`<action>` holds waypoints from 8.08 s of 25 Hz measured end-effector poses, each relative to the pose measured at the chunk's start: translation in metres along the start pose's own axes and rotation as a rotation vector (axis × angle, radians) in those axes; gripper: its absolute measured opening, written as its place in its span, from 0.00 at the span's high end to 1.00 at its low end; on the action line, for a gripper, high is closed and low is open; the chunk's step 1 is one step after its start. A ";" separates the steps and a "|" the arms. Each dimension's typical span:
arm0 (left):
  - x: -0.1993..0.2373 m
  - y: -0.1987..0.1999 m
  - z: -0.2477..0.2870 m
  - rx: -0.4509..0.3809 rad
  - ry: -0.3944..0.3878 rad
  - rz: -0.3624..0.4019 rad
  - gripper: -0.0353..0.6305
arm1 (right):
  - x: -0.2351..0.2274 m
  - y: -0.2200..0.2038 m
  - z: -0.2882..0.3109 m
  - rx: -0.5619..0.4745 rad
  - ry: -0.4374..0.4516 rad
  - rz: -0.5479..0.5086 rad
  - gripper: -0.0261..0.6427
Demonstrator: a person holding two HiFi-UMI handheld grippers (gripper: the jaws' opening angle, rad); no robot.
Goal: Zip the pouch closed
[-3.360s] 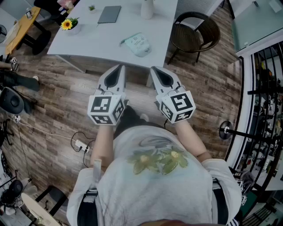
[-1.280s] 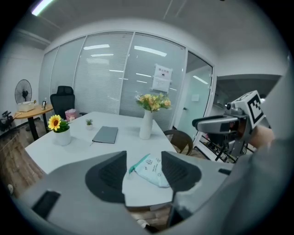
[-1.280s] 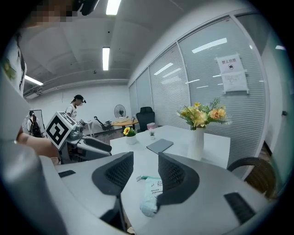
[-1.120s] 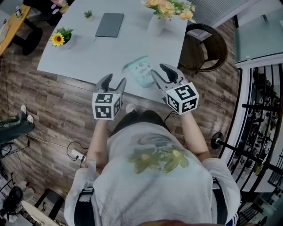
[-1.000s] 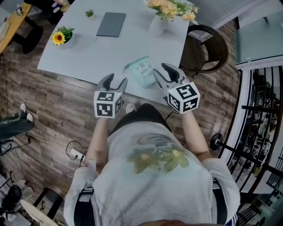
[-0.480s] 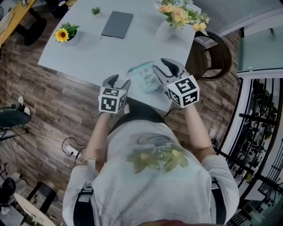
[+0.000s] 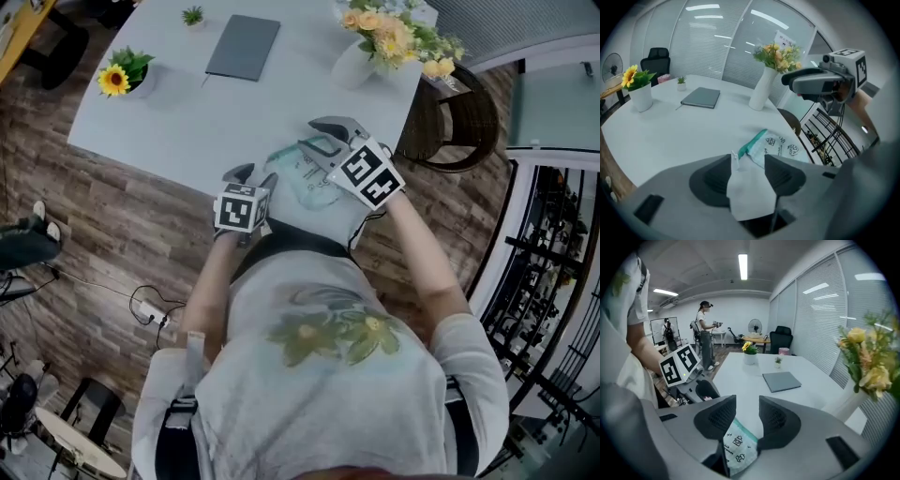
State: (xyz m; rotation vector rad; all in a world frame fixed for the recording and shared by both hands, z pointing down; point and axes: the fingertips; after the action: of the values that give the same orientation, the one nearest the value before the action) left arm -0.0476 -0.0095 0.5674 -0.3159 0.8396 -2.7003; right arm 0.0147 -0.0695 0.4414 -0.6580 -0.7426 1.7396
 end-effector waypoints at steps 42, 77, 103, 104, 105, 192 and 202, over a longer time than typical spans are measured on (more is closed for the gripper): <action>0.008 -0.027 0.065 0.227 0.003 0.354 0.91 | 0.025 -0.092 0.171 0.546 0.609 -0.908 0.75; 0.014 -0.022 0.065 0.299 -0.078 0.268 0.91 | 0.031 -0.114 0.154 0.589 0.662 -0.949 0.94; 0.010 -0.025 0.067 0.301 -0.063 0.248 0.91 | 0.025 -0.115 0.146 0.635 0.633 -1.064 0.94; 0.010 -0.025 0.067 0.301 -0.063 0.248 0.91 | 0.025 -0.115 0.145 0.637 0.632 -1.069 0.94; 0.010 -0.025 0.067 0.300 -0.063 0.248 0.91 | 0.025 -0.115 0.145 0.642 0.631 -1.076 0.94; 0.026 -0.011 0.065 0.291 -0.008 0.263 0.91 | -0.003 -0.132 0.119 0.667 0.496 -0.873 0.94; 0.028 -0.011 0.064 0.297 0.006 0.267 0.91 | -0.002 -0.129 0.117 0.664 0.489 -0.863 0.94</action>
State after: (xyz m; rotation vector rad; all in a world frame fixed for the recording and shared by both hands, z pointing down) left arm -0.0576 -0.0435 0.6292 -0.1190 0.4350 -2.5249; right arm 0.0081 -0.0611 0.6156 -0.2107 -0.0374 0.8683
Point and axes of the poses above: the fingertips, and each gripper's own axes: z forward along the fingers, x to its left, y out of its top, and after that the axes turned 13 degrees about y, right-handed
